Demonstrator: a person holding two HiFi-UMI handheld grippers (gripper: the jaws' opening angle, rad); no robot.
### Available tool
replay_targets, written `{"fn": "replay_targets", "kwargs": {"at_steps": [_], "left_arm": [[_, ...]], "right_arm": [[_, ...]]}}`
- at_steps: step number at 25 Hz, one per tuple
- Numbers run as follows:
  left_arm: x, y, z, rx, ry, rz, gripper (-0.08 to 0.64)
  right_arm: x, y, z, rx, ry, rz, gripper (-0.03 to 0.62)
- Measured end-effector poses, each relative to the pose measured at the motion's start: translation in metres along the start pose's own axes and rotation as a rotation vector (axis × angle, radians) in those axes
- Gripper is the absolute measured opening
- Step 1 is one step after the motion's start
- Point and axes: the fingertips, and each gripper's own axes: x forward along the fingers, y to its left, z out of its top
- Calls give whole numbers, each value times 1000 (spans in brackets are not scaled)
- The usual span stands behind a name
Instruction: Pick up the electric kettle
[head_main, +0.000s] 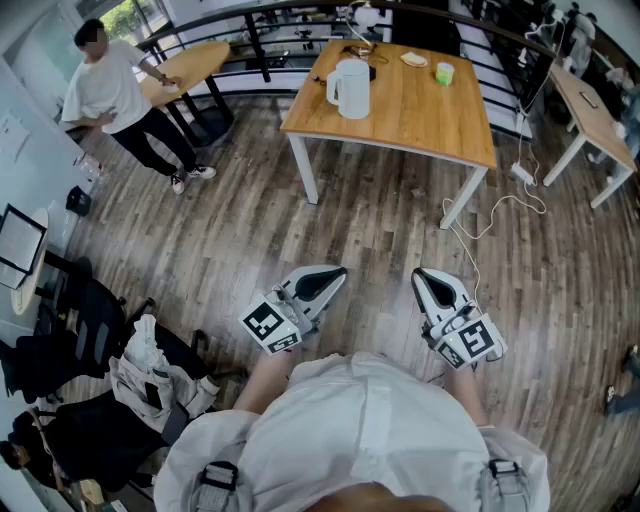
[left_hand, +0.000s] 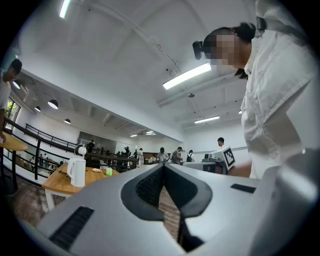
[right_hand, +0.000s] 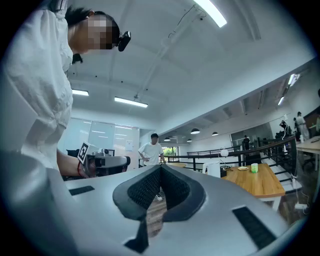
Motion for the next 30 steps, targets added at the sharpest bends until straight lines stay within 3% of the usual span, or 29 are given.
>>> {"fn": "replay_targets", "kwargs": {"at_steps": [22, 30], "left_arm": [[13, 1, -2, -7, 3, -4, 8], [26, 0, -5, -7, 8, 5, 8]], "right_arm": [[-1, -11, -3, 10, 6, 3, 12], [-5, -16, -1, -2, -11, 52, 12]]}}
